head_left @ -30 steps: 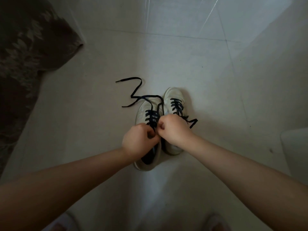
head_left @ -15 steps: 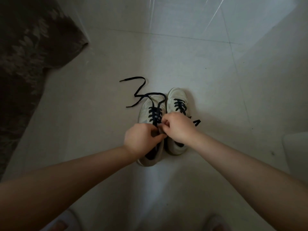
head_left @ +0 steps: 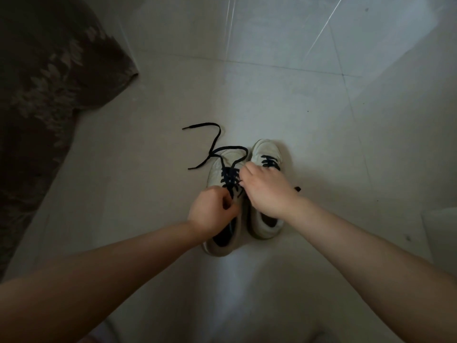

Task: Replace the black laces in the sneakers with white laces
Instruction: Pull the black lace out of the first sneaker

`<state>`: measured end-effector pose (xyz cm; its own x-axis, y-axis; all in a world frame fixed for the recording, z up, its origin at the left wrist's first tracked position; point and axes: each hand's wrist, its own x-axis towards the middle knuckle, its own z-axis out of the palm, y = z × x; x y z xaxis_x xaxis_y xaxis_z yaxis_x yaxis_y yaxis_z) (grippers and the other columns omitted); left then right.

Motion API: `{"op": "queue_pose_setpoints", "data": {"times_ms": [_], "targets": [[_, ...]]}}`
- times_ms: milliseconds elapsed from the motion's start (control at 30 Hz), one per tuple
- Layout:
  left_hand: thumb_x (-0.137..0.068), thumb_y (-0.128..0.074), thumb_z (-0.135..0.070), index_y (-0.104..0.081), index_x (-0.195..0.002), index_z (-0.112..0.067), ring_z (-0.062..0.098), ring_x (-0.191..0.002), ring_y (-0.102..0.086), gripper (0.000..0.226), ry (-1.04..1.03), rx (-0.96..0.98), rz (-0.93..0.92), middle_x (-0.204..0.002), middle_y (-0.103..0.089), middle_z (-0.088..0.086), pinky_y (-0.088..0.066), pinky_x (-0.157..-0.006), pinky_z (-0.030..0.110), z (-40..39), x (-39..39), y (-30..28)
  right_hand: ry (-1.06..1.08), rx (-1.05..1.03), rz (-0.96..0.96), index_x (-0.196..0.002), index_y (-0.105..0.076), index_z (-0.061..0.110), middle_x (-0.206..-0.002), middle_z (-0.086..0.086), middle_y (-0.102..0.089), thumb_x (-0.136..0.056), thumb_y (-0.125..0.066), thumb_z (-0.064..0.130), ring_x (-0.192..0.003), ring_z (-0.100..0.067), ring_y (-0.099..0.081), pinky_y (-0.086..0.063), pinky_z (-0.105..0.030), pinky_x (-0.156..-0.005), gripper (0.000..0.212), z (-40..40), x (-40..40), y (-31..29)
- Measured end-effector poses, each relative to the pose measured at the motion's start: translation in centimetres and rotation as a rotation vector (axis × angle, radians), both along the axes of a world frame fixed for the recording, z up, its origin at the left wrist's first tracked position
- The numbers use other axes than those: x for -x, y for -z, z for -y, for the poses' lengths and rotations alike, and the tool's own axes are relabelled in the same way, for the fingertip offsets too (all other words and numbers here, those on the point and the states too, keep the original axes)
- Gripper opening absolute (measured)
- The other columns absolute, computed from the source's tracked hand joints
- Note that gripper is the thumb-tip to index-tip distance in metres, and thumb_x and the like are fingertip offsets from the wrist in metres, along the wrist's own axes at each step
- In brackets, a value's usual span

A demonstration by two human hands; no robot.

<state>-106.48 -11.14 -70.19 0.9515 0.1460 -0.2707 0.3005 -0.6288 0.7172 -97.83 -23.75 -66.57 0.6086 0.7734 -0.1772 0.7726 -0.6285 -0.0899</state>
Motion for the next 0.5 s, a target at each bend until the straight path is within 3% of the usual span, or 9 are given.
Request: {"op": "queue_pose_setpoints", "data": {"times_ms": [200,300,367,433,500], "targets": [[-0.082,-0.064,-0.017,-0.052,-0.061,-0.014,0.01,-0.054,-0.04,0.024,0.001,0.047,0.089,-0.059,-0.044,-0.005,-0.025,-0.054,0.02,-0.1,0.0,0.3,0.308,-0.172,-0.182,-0.093,-0.059,0.013,-0.091,0.001,-0.052,-0.094,-0.049,0.032,-0.09,-0.022,-0.055,-0.038,-0.03,-0.069,0.021,0.3,2.6,1.0],[-0.081,-0.065,-0.017,-0.051,-0.061,-0.017,0.005,-0.053,-0.04,0.025,0.009,0.052,0.1,-0.058,-0.042,-0.01,-0.031,-0.053,0.014,-0.2,0.1,0.4,0.446,-0.2,-0.287,-0.094,-0.06,0.011,-0.099,-0.003,-0.055,-0.095,-0.049,0.025,-0.092,-0.023,-0.056,-0.042,-0.033,-0.073,0.018,0.2,2.9,1.3],[-0.08,-0.065,-0.016,-0.056,-0.064,-0.014,0.009,-0.057,-0.041,0.019,0.026,0.035,0.087,-0.062,-0.045,-0.007,-0.03,-0.054,0.015,-0.3,0.2,0.4,0.312,-0.146,-0.188,-0.096,-0.061,0.007,-0.098,-0.007,-0.059,-0.094,-0.053,0.021,-0.089,-0.027,-0.058,-0.045,-0.035,-0.072,0.016,0.1,2.3,1.2],[-0.08,-0.065,-0.014,-0.061,-0.07,-0.007,0.013,-0.062,-0.044,0.013,0.049,0.022,0.081,-0.068,-0.049,-0.002,-0.026,-0.055,0.017,-0.3,0.1,0.4,0.134,-0.144,0.0,-0.086,-0.062,0.004,-0.084,-0.01,-0.061,-0.082,-0.068,0.007,-0.078,-0.03,-0.06,-0.048,-0.036,-0.065,0.007,0.5,0.7,1.0],[-0.08,-0.065,-0.014,-0.063,-0.074,-0.005,0.013,-0.064,-0.045,0.011,0.075,0.019,0.085,-0.072,-0.051,-0.001,-0.028,-0.055,0.015,-0.4,-0.1,0.3,0.09,-0.161,0.117,-0.085,-0.063,0.007,-0.081,-0.008,-0.06,-0.069,-0.074,-0.002,-0.076,-0.03,-0.06,-0.05,-0.036,-0.065,0.021,1.0,-0.2,1.0]]}}
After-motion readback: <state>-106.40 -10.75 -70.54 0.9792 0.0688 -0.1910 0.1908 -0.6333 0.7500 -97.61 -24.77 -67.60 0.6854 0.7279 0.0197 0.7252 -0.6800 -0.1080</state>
